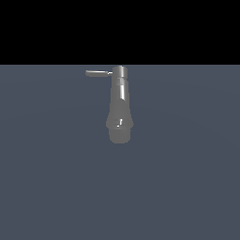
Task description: Turn on the faucet by rotating a designated handle.
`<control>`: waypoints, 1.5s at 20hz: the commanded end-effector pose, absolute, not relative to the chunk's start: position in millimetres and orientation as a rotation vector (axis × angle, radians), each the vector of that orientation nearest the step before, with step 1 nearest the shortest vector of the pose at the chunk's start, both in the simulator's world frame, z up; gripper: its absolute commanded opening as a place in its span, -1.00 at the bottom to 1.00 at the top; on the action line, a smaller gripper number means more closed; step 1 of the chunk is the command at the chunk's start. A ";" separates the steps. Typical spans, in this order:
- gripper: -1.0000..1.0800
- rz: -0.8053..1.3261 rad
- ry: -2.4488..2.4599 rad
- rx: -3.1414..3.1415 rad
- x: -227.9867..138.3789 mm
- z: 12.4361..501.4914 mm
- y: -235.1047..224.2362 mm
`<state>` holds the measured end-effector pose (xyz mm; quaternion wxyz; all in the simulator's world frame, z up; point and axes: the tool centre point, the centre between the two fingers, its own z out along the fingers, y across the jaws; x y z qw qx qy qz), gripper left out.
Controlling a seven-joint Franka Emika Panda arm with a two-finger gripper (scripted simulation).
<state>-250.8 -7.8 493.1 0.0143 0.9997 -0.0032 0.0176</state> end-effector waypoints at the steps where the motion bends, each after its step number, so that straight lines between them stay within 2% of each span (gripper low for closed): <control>1: -1.00 0.055 -0.010 3.112 -250.8 493.1 -7.8; 18: -1.00 0.122 -0.062 3.136 -237.0 505.0 -7.8; 30: -1.00 0.101 -0.304 3.093 -198.0 502.1 -3.0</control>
